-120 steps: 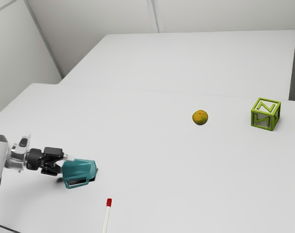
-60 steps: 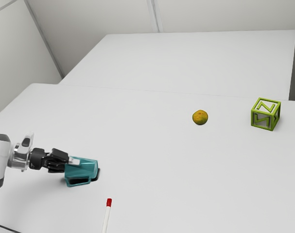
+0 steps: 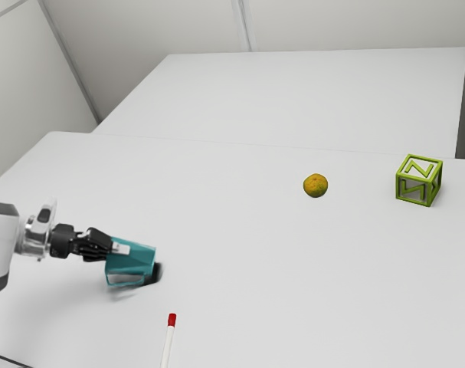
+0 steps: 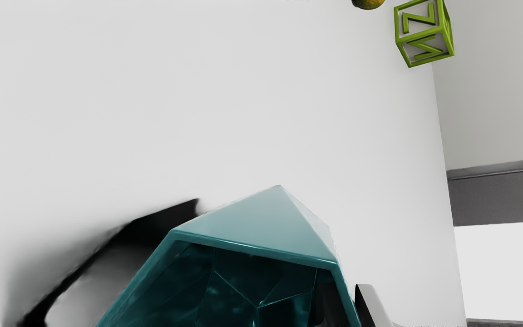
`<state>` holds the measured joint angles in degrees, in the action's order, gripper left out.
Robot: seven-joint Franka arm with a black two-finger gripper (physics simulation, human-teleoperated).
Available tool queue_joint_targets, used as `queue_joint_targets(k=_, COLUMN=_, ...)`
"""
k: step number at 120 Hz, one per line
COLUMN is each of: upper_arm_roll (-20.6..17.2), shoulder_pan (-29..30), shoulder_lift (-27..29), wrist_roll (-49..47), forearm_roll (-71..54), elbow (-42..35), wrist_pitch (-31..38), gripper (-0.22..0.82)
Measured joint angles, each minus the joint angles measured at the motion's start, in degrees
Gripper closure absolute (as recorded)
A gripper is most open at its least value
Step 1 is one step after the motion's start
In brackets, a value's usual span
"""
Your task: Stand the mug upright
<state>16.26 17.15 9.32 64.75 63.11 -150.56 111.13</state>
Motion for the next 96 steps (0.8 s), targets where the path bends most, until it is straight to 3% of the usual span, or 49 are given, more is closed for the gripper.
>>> queue_joint_targets(k=28, upper_arm_roll=-0.3, shoulder_pan=-3.8, shoulder_lift=2.1, wrist_roll=-1.7, forearm_roll=-3.8, elbow=4.3, wrist_pitch=0.5, gripper=0.77)
queue_joint_targets(k=53, upper_arm_roll=-1.2, shoulder_pan=-7.4, shoulder_lift=2.2, wrist_roll=-7.4, forearm_roll=-19.5, elbow=13.0, wrist_pitch=0.7, gripper=0.78)
queue_joint_targets(k=72, upper_arm_roll=-4.2, shoulder_pan=-8.1, shoulder_lift=2.4, wrist_roll=-13.0, forearm_roll=-31.9, elbow=16.1, wrist_pitch=0.7, gripper=0.78)
queue_joint_targets(k=96, upper_arm_roll=-5.4, shoulder_pan=-12.3, shoulder_lift=2.4, wrist_roll=-21.0, forearm_roll=-43.7, elbow=17.9, wrist_pitch=1.9, gripper=0.78)
